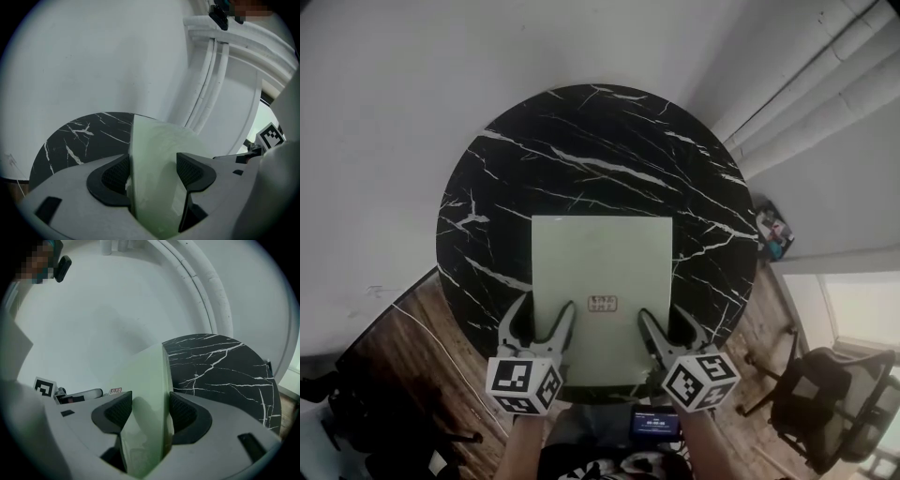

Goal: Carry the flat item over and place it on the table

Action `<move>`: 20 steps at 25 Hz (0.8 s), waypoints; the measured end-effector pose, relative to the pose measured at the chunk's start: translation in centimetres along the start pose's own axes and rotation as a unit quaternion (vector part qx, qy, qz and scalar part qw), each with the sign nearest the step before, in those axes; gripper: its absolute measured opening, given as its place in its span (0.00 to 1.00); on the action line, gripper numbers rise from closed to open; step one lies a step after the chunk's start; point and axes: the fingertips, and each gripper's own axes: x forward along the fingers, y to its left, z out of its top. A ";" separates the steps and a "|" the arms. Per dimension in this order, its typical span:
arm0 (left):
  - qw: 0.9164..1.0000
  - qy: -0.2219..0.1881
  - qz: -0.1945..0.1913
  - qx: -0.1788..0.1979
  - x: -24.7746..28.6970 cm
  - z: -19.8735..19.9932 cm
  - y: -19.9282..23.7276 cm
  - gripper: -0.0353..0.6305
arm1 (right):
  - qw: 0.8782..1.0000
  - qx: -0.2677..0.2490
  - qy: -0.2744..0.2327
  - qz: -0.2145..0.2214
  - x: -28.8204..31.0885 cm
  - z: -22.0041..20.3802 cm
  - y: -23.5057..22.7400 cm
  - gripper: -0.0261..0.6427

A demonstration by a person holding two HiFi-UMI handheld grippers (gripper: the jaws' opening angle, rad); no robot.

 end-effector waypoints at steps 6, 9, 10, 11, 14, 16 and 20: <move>1.000 0.021 0.003 -0.023 1.5 -1.5 0.9 0.53 | 1.000 0.003 0.024 -0.003 1.4 -1.0 -1.1 0.38; 0.999 0.029 0.003 -0.031 2.2 -2.0 1.1 0.53 | 0.999 0.002 0.033 -0.005 2.1 -1.2 -1.6 0.38; 0.999 0.033 0.003 -0.032 2.4 -2.1 1.1 0.53 | 0.999 0.002 0.036 -0.006 2.2 -1.2 -1.8 0.38; 0.999 0.038 0.005 -0.033 2.7 -2.4 1.1 0.53 | 0.999 0.002 0.039 -0.007 2.4 -1.3 -2.0 0.38; 0.998 0.047 0.012 -0.033 3.2 -2.7 1.2 0.53 | 0.999 0.000 0.044 -0.009 3.0 -1.3 -2.3 0.38; 0.998 0.048 0.015 -0.032 3.5 -2.7 1.3 0.53 | 0.999 0.000 0.045 -0.008 3.3 -1.2 -2.5 0.38; 0.998 0.050 0.014 -0.029 3.9 -2.6 1.4 0.53 | 0.999 0.006 0.046 -0.005 3.6 -1.1 -2.8 0.38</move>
